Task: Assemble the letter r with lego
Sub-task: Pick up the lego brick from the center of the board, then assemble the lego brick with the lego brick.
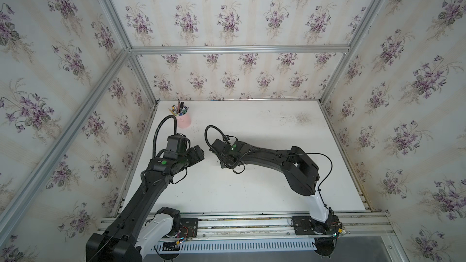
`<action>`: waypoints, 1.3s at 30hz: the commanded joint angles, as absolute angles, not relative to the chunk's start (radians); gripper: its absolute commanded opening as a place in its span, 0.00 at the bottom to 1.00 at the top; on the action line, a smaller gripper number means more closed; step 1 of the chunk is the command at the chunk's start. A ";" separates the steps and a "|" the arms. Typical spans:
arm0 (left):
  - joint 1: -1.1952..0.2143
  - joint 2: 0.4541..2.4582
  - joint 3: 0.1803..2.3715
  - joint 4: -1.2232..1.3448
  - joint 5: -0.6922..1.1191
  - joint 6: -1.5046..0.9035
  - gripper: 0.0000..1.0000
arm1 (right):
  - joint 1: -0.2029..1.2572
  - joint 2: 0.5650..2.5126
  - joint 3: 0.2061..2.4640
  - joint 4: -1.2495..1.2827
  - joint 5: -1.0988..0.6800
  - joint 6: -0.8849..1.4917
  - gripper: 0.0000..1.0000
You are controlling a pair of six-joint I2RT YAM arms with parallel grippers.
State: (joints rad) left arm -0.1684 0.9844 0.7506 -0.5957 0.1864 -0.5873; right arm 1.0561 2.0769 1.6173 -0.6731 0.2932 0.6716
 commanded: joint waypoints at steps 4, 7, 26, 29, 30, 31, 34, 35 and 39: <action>-0.167 0.983 0.759 -0.599 0.195 -0.587 0.89 | 1.022 1.977 1.625 -0.718 0.317 0.558 0.15; -0.167 0.985 0.761 -0.596 0.200 -0.589 0.89 | 0.971 1.938 1.621 -0.747 0.335 0.551 0.15; -0.167 0.968 0.755 -0.584 0.227 -0.603 0.89 | 0.813 1.771 1.484 -0.646 -0.196 -0.271 0.16; -0.166 0.969 0.758 -0.586 0.230 -0.606 0.89 | 0.808 1.770 1.485 -0.652 -0.192 -0.344 0.13; -0.167 0.971 0.762 -0.592 0.230 -0.606 0.89 | 0.797 1.769 1.490 -0.656 -0.202 -0.356 0.12; -0.167 0.970 0.762 -0.594 0.229 -0.605 0.89 | 0.785 1.770 1.495 -0.658 -0.212 -0.365 0.12; -0.167 0.962 0.758 -0.595 0.223 -0.607 0.89 | 0.746 1.779 1.517 -0.657 -0.240 -0.380 0.12; -0.167 0.962 0.756 -0.596 0.221 -0.608 0.89 | 0.738 1.788 1.525 -0.654 -0.238 -0.381 0.12; -0.167 0.972 0.757 -0.594 0.222 -0.612 0.89 | 0.730 1.854 1.568 -0.688 -0.217 -0.381 0.14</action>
State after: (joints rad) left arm -0.1680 0.9672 0.7559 -0.5949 0.2276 -0.6075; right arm 0.7303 1.8225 1.5494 -0.6552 -0.2054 -0.3431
